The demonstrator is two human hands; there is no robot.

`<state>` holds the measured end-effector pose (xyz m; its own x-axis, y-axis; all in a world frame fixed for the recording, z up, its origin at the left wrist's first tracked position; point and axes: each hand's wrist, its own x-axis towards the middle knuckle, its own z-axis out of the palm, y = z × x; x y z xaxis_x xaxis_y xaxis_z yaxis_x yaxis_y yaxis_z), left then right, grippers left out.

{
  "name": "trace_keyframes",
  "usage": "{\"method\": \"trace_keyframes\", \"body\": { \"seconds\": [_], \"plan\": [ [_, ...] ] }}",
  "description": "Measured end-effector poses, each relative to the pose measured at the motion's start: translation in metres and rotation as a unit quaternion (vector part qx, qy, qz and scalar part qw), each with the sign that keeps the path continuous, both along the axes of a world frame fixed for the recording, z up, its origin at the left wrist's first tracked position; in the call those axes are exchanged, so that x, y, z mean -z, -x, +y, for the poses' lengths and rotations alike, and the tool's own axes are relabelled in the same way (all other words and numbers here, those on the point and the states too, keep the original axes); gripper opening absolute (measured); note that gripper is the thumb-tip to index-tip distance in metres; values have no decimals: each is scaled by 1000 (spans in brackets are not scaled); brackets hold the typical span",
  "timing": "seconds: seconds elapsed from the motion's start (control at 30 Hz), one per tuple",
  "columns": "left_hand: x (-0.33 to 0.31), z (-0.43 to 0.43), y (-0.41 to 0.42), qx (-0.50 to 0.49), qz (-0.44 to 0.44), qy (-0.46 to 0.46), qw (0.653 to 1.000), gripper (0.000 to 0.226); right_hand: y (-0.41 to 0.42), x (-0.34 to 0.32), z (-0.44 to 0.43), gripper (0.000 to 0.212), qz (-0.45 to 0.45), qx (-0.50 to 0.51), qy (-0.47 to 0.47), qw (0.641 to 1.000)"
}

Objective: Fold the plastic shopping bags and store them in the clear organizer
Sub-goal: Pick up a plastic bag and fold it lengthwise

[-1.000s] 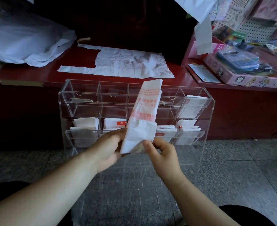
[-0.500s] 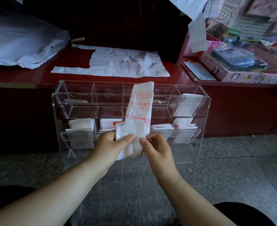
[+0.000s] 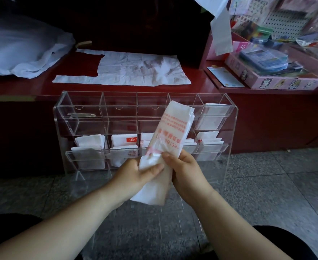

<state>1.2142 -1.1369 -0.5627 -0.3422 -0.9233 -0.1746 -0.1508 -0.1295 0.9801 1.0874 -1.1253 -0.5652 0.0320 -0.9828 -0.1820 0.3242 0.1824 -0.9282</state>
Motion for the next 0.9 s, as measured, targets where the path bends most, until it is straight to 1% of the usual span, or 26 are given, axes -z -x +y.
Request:
{"method": "trace_keyframes", "body": {
  "seconds": [0.1,0.2,0.33,0.5,0.57,0.67,0.73,0.8,0.83,0.87,0.9],
  "plan": [
    [0,-2,1,-11,-20,6,1000,17,2,-3,-2,22,6,-1,4,1000],
    [5,-2,1,17,-84,20,996,21,11,-8,-7,16,17,40,12,999],
    [7,-4,-1,78,-106,-13,991,18,26,-19,-14,18,13,81,-8,997],
    [6,-1,-2,140,-134,-21,981,18,37,-27,-15,30,40,117,-38,992],
    [5,0,-2,154,-120,-30,980,15,37,-30,-14,31,43,113,-35,992],
    [2,4,1,164,-82,-39,982,11,34,-30,-13,32,53,76,-27,995],
    [2,5,3,148,-46,-56,986,10,31,-28,-13,27,49,46,-12,998],
    [3,3,3,122,-16,-69,990,9,30,-22,-14,29,65,31,10,997],
    [3,1,3,102,-8,-72,992,9,30,-18,-15,27,95,47,27,994],
    [2,0,2,78,-3,-76,994,9,29,-15,-15,22,135,85,45,986],
    [1,-3,1,51,1,-80,996,11,28,-13,-12,22,183,132,72,972]
  ]
}}
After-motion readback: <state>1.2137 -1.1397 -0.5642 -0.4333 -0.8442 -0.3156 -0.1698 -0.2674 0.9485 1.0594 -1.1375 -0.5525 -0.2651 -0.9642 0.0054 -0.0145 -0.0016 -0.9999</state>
